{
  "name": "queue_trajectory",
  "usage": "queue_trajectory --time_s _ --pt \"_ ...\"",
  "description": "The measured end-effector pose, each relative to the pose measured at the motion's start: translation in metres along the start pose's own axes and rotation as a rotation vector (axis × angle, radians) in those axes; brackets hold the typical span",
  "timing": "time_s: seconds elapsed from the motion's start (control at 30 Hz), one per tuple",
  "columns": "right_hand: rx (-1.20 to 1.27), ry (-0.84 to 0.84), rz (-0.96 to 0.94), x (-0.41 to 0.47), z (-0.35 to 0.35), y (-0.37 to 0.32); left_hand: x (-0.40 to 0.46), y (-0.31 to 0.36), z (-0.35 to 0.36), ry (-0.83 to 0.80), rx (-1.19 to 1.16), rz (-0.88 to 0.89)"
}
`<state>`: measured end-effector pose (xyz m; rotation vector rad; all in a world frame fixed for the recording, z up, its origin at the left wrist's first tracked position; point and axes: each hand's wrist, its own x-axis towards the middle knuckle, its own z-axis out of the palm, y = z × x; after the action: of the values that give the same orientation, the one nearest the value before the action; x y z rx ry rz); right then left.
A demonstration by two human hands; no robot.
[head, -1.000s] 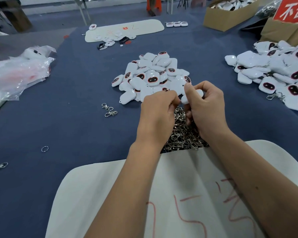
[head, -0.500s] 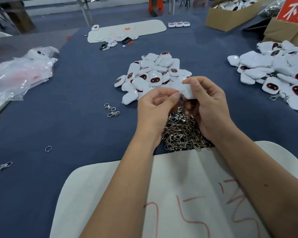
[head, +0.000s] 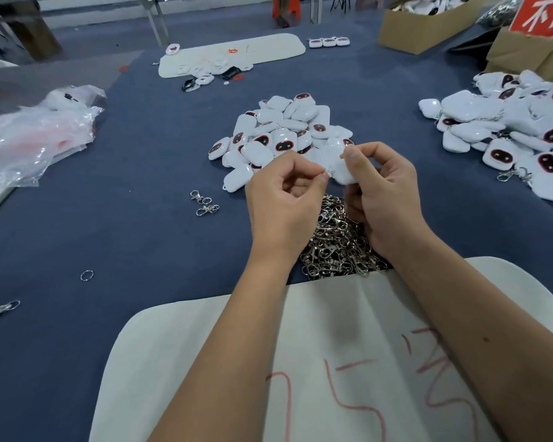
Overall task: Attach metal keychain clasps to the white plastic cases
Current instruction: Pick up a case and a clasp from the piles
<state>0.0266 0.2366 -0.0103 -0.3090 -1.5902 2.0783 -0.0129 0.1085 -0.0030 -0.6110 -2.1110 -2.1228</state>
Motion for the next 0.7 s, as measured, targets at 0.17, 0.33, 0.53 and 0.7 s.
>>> queue_trajectory --time_s 0.17,0.33,0.53,0.7 --pt "-0.035 0.006 -0.059 -0.0017 0.0004 -0.0001 -0.0002 -0.0016 -0.0017 0.030 0.110 0.075" --pt "-0.104 0.027 -0.112 -0.0028 0.0005 -0.0001 -0.0009 -0.0031 -0.0030 -0.002 0.350 0.201" --pt "-0.341 0.038 -0.199 -0.0054 0.0030 0.0022 -0.0005 -0.0051 -0.0041 -0.075 0.690 0.347" --pt "-0.060 0.009 -0.061 -0.0033 0.0012 -0.0035 0.0027 -0.0030 0.0005 0.007 0.059 -0.067"
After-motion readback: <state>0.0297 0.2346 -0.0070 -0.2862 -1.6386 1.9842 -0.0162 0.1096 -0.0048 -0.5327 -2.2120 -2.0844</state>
